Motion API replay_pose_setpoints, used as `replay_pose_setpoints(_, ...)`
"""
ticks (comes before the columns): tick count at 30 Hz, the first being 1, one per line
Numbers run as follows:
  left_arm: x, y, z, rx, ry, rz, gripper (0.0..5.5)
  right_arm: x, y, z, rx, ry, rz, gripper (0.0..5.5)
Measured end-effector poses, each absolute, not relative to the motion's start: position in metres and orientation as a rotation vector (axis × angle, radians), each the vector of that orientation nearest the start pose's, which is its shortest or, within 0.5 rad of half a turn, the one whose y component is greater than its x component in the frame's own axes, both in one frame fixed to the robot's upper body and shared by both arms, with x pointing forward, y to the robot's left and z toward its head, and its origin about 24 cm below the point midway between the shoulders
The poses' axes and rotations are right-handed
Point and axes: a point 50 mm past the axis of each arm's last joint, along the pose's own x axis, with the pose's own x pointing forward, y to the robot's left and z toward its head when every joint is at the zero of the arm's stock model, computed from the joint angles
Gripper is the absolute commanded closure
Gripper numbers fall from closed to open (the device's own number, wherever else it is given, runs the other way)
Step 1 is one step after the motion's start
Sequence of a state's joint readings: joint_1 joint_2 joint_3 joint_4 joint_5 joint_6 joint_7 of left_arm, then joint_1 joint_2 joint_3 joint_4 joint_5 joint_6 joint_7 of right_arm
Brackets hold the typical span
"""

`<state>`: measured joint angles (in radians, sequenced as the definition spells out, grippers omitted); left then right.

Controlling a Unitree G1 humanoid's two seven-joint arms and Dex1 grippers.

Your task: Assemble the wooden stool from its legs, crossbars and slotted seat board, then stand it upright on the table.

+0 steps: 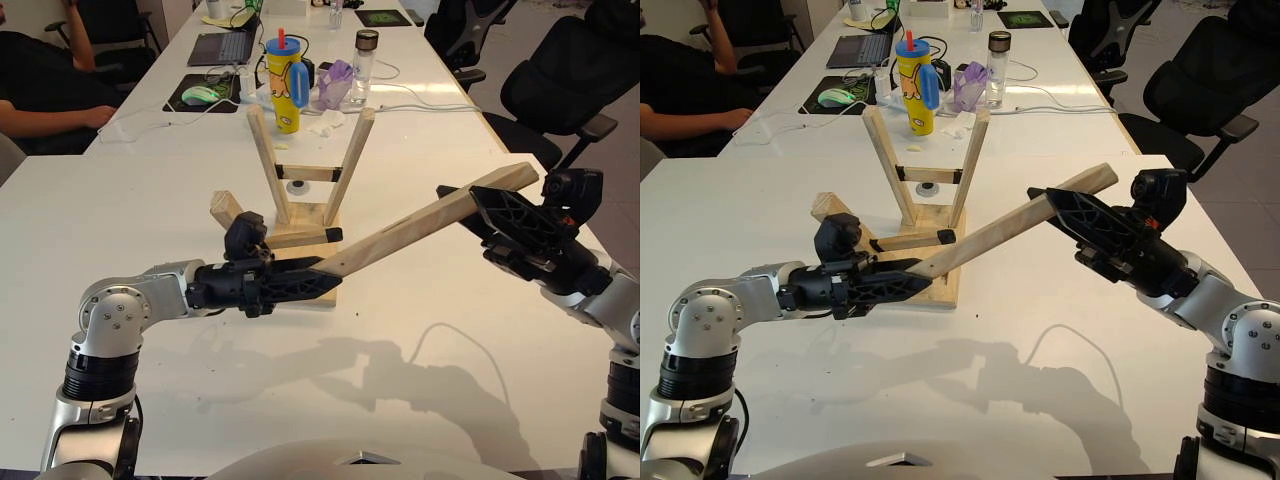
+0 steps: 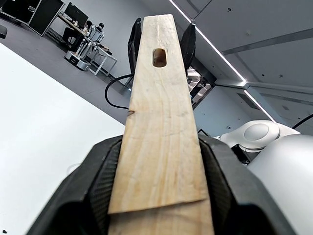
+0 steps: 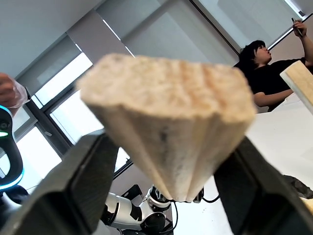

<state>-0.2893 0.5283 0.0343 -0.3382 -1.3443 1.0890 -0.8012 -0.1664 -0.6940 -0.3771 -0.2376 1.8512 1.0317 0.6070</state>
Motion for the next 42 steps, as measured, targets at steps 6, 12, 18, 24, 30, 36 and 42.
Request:
replay_pose_setpoints(6, 0.217, 0.128, 0.148, -0.573, 0.371, -1.514, 2.84, 0.218, -0.209, 0.189, 0.870, 0.164, 1.261, 3.43)
replay_pose_setpoints(12, 0.221, 0.136, 0.135, -0.471, 0.431, -1.404, 2.35, 0.233, -0.209, 0.161, 0.630, 0.257, 1.114, 3.44)
replay_pose_setpoints(18, 0.212, 0.150, 0.086, -0.155, 0.589, -1.273, 2.35, 0.254, -0.222, 0.173, 0.449, 0.128, 1.088, 3.44)
replay_pose_setpoints(24, 0.231, 0.145, 0.070, 0.058, 0.477, -1.145, 2.35, 0.274, -0.208, 0.179, 0.245, 0.077, 1.210, 3.44)
replay_pose_setpoints(30, 0.236, 0.135, 0.066, 0.152, 0.417, -1.145, 2.35, 0.292, -0.197, 0.168, 0.085, 0.081, 1.273, 3.44)
replay_pose_setpoints(36, 0.234, 0.133, 0.054, 0.206, 0.470, -1.150, 2.35, 0.299, -0.189, 0.171, -0.006, 0.069, 1.352, 3.44)
replay_pose_setpoints(42, 0.234, 0.133, 0.053, 0.218, 0.463, -1.153, 2.35, 0.304, -0.181, 0.178, -0.112, 0.105, 1.445, 3.45)
